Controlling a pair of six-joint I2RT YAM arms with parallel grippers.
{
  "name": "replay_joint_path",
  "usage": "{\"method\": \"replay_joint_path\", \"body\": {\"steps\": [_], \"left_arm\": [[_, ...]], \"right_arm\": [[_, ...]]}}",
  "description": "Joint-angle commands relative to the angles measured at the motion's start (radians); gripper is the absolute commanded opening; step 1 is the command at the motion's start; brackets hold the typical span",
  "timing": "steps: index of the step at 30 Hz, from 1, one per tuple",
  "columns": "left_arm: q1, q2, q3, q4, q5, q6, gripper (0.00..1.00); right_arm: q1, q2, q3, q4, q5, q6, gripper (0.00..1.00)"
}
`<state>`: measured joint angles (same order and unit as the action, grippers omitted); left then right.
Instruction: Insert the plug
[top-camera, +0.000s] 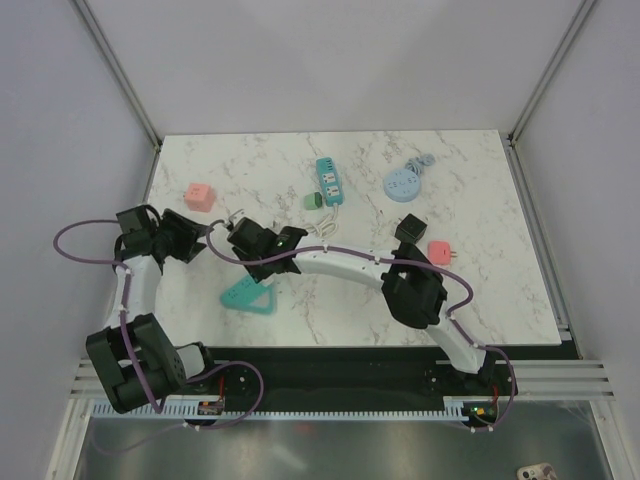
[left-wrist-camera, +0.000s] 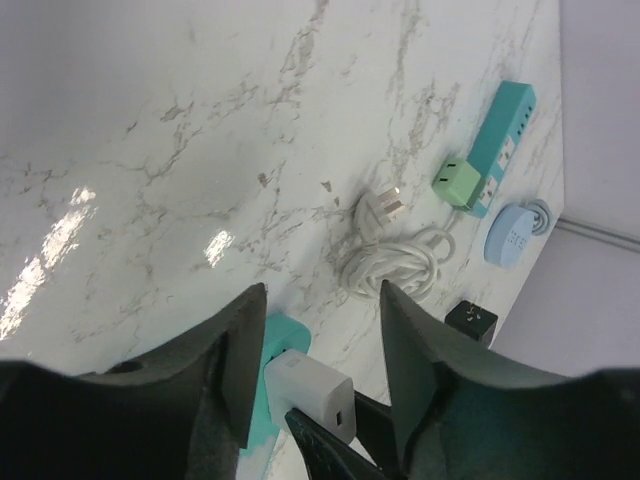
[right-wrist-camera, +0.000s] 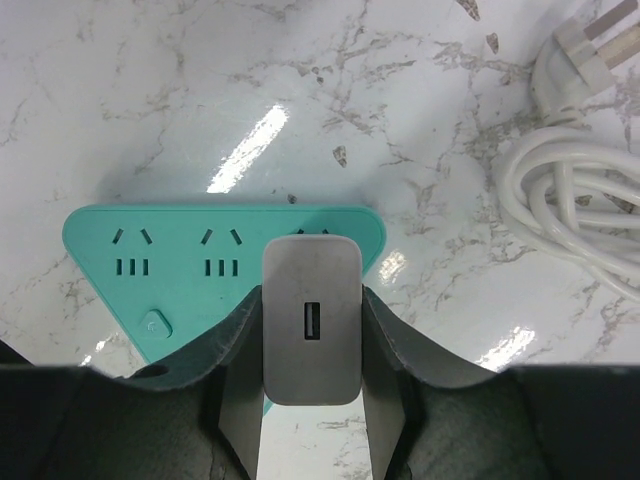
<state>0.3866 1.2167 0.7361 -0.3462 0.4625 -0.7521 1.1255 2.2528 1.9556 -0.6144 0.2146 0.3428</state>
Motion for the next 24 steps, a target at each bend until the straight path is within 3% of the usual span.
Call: {"method": "replay_joint_path", "body": {"steps": [1,4,6,7,8,15,21,24], "left_arm": [[0.003,-0.04,0.114,0.013,0.031,0.05,0.62],[0.003,-0.011,0.193,-0.008,0.028,0.063,0.75],[0.003,0.026,0.229,-0.028,-0.007,0.085,0.75],[0.003,0.036,0.261,-0.045,-0.018,0.092,0.75],[0.003,0.049,0.273,-0.046,-0.027,0.103,0.75],[-0.021,0.177,0.466,-0.095,-0.09,0.315,0.75],[-0.071,0.381,0.653,-0.169,-0.307,0.442,0.73],[-0.071,0.513,0.739,-0.177,-0.315,0.513,0.76]], "right_arm": [[-0.046,0.018,0.038,-0.134,0.046,-0.002,0.44],[-0.056,-0.009,0.039,-0.14,0.051,-0.028,0.55],[-0.056,-0.039,0.035,-0.137,0.051,-0.04,0.61],[-0.058,-0.05,0.035,-0.133,0.046,-0.047,0.79],[-0.059,-0.074,0.035,-0.13,0.046,-0.053,0.82],[-0.072,-0.261,-0.056,-0.078,0.037,-0.088,0.89],[-0.092,-0.533,-0.363,0.068,0.029,-0.068,0.92],[-0.092,-0.619,-0.556,0.162,-0.015,-0.041,0.97]]}}
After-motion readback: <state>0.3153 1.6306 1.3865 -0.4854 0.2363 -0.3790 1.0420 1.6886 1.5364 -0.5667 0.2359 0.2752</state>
